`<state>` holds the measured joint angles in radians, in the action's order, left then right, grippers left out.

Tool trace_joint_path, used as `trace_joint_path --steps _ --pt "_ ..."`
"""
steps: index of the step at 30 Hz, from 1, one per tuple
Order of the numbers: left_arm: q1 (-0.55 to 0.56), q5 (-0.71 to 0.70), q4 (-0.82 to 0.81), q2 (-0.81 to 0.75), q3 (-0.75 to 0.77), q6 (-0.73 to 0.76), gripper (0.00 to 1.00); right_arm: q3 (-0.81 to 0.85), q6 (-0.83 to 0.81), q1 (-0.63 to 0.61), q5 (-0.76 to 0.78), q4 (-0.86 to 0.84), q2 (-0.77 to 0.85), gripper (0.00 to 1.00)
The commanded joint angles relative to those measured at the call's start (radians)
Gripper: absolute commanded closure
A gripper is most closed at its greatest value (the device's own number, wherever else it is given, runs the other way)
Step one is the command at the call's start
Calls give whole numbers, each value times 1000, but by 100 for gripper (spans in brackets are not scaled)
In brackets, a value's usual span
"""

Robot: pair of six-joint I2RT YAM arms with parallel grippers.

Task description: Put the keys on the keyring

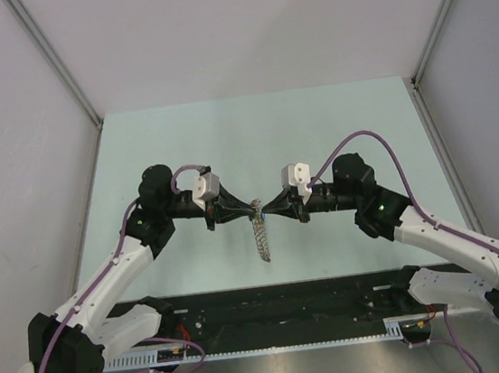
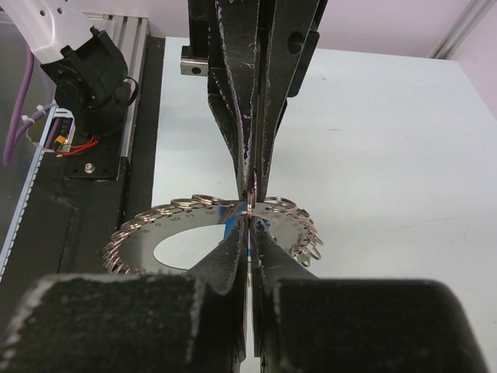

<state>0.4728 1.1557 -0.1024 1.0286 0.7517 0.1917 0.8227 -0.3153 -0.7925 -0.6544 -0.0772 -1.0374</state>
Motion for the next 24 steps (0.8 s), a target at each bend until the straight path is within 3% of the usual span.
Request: trace_joint_path --steps 1,24 --pt "7 24 -22 -10 14 -6 100 41 2 -5 19 -12 34 100" --pt "9 16 -26 -19 11 -8 100 43 13 -7 4 -13 2 100"
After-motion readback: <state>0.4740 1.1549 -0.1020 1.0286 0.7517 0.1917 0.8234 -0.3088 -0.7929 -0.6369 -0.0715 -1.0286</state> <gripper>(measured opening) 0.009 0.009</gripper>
